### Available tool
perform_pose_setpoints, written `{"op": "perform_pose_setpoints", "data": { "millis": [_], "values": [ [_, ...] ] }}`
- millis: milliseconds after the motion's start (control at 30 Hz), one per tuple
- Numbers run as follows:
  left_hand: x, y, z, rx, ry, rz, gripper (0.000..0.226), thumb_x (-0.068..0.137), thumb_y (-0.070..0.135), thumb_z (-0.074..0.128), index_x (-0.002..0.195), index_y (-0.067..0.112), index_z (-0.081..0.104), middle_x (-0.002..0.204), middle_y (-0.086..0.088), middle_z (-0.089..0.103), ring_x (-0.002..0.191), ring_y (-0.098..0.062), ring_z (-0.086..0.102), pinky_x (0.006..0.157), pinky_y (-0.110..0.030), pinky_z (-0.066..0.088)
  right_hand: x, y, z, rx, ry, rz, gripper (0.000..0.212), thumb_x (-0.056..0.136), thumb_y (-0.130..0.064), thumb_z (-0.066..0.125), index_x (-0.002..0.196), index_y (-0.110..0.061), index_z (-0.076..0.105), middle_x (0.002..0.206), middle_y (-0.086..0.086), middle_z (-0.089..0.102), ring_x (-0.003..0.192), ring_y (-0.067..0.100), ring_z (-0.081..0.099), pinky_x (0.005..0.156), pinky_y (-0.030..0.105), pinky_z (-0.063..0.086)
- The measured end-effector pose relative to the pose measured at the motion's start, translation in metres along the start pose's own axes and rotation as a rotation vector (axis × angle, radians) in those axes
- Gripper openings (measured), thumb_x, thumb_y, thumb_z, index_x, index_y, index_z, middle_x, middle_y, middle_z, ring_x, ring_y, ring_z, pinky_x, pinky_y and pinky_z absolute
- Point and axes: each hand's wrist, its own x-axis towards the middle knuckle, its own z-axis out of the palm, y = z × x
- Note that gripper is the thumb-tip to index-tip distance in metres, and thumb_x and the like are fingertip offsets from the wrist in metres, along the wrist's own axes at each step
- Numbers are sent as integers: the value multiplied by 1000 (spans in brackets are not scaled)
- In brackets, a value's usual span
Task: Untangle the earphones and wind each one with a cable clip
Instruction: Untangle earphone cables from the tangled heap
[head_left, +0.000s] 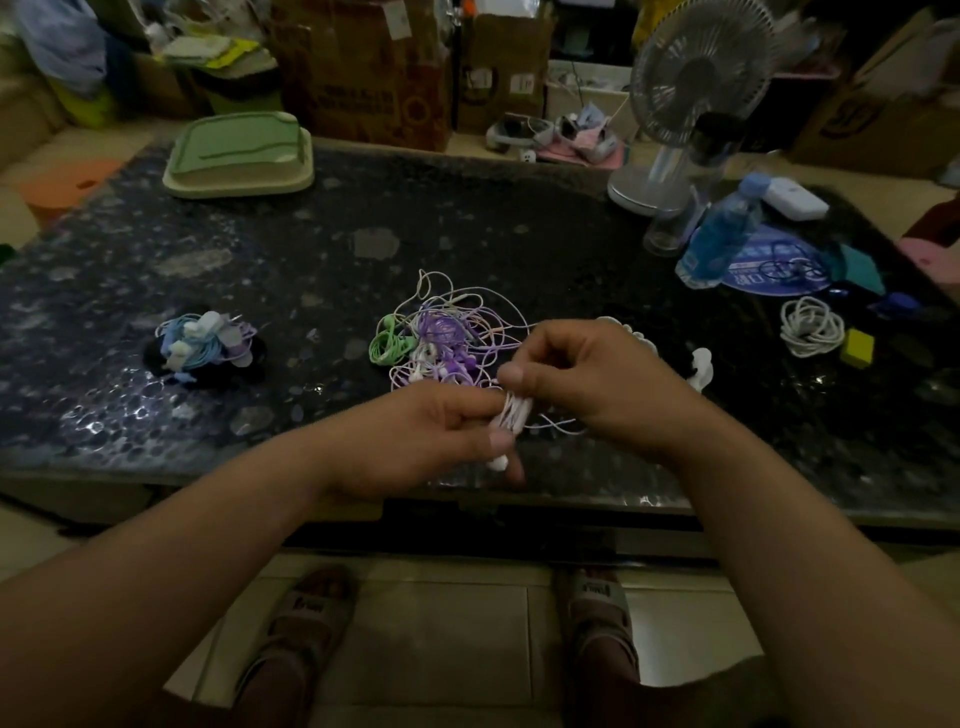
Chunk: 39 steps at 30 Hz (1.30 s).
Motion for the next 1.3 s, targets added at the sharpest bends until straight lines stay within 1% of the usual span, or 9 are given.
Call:
{"op": "perform_pose_setpoints", "data": {
  "millis": [100,233,367,433,500,700,933,1033,1300],
  "values": [
    [-4,9,-1,-397,-47,23,39,104,16,51,140,24,63,108,-10,75,43,-5,38,43,-13,31,4,7,1,435,-15,111,24,95,-30,67,91,-7,65,68,8,50,53,12,42,48,21,33],
    [2,8,-6,-713,230,100,45,102,21,49,145,31,59,106,-1,75,38,-1,28,43,-17,23,10,14,31,388,6,181,31,102,-34,60,109,-5,70,69,6,51,54,6,39,49,20,28],
    [11,-5,-19,-491,536,53,44,109,19,47,152,28,50,123,-6,75,42,-3,39,48,-15,41,3,1,59,-76,-49,105,24,109,-30,52,106,-19,72,78,-6,66,65,0,55,63,24,45],
    [10,-11,-21,-251,583,25,44,110,18,49,153,29,49,119,0,77,73,-6,69,77,-21,56,0,-3,64,-205,-25,46,23,108,-29,52,103,-17,71,79,-4,65,64,2,53,64,25,44],
    [8,-17,-20,-26,562,13,45,110,16,50,152,32,50,114,7,78,107,-5,71,98,-24,53,-2,-6,64,-281,22,14,23,107,-30,53,95,-18,69,79,-3,65,63,4,54,65,32,46],
    [2,-20,-18,239,439,-48,38,110,29,49,146,36,56,122,12,72,112,-4,67,109,-40,51,2,-1,38,-441,149,5,18,99,-37,66,87,-25,71,73,-10,66,66,4,59,64,33,50],
    [-3,1,-6,-9,14,-26,23,107,21,53,120,31,70,99,-2,75,72,-22,65,71,-31,56,-2,-2,3,-10,62,15,11,99,-21,69,93,-13,75,80,-4,74,70,3,66,65,16,50],
    [-5,7,-9,-373,-52,12,35,105,21,55,139,25,65,97,-7,73,43,-9,32,42,-16,27,2,7,4,410,35,140,17,102,-21,61,98,-11,75,87,15,64,71,24,53,73,36,43],
    [3,4,-10,-794,117,116,42,101,23,52,141,28,64,89,-3,57,36,0,29,46,-14,39,3,-6,68,695,104,102,17,106,-13,55,107,-10,72,84,5,72,74,19,66,70,31,60]
  ]
}}
